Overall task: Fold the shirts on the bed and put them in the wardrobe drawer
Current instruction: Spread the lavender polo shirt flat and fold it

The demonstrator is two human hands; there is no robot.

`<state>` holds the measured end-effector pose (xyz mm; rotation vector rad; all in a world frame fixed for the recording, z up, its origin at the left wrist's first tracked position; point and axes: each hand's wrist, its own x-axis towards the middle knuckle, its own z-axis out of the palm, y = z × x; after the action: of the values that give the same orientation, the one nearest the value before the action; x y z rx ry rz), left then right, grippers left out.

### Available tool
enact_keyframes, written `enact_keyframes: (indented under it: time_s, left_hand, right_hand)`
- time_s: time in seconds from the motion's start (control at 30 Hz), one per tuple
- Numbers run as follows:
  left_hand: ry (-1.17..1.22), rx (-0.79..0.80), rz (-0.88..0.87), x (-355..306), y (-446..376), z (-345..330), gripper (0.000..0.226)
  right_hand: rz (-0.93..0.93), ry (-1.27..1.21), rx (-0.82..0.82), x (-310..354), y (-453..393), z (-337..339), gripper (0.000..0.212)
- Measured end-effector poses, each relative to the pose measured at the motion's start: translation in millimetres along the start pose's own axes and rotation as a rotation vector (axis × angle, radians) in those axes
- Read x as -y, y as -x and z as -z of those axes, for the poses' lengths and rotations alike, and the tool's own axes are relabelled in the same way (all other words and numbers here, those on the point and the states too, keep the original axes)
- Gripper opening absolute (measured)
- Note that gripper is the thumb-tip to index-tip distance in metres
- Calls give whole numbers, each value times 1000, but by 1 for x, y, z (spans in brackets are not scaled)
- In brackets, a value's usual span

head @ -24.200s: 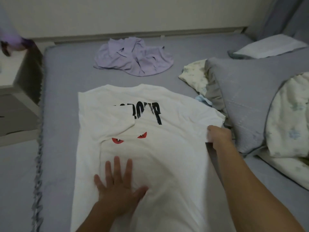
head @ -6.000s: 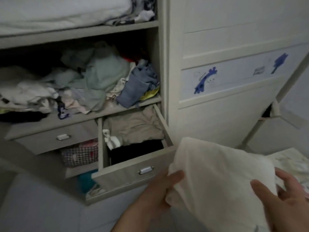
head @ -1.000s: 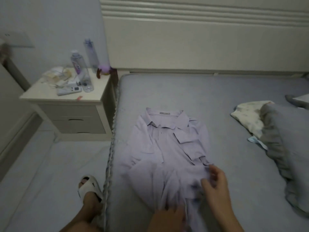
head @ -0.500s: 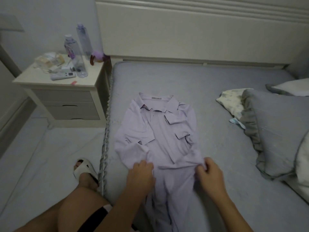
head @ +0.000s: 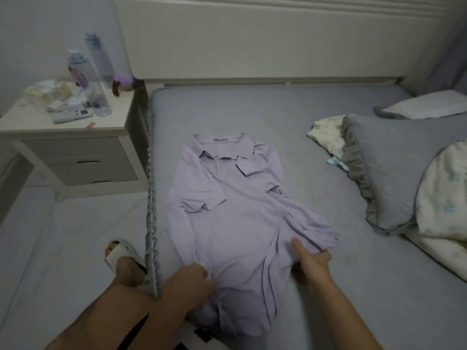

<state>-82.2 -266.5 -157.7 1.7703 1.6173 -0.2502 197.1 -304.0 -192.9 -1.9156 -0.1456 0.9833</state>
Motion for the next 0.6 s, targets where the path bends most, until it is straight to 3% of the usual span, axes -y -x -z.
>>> enact_keyframes:
  time_s: [0.03,0.1,0.17,0.23,0.3,0.37,0.47,0.53,0.6]
  left_hand:
    - [59,-59,-18,-1,4,1,34]
    - [290,-172,-12,1,11,1,32]
    - [562,-287,44,7,16,-1,25]
    - [714,-402,158,18,16,-3,21]
    - [568,-397,239,34,11,-13,40]
    - [207,-391,273,40,13,-33,58]
    - [-15,-555,154,22,22,-55,66]
    - [-32,-608,6,3,18,-55,68]
    - [-15,-593,-191,-15,3,-52,70]
  right_hand:
    - [58,76,-10,0,2,-9,98]
    - [120,172,-19,3,0,-18,75]
    - [153,112,-48,9,-2,-11,44]
    - [186,-2,-75,5,-6,9,30]
    - [158,15,-87,-16,-7,37,22]
    - [93,150,-68,-39,-6,68,20]
    - [122,332,-127,-44,2,97,32]
    - [366,465,-270,-26,14,96,51]
    - [666,617,-195,-5,29,78,55]
